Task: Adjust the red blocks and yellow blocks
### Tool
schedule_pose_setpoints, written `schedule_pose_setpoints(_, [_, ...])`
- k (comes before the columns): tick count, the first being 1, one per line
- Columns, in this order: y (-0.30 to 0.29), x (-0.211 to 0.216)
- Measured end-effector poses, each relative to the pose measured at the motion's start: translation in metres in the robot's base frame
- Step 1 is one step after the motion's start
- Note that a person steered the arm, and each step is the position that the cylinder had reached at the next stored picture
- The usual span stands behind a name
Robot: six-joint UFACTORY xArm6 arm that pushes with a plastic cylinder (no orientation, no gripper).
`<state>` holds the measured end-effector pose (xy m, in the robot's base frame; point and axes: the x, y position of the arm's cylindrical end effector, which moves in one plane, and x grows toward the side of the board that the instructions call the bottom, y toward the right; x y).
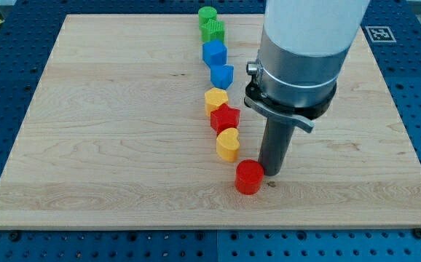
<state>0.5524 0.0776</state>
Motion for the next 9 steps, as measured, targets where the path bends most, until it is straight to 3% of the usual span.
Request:
schedule_pose_setpoints(4, [0.000,0.030])
schedule_pose_setpoints(9, [-0.013,0.030])
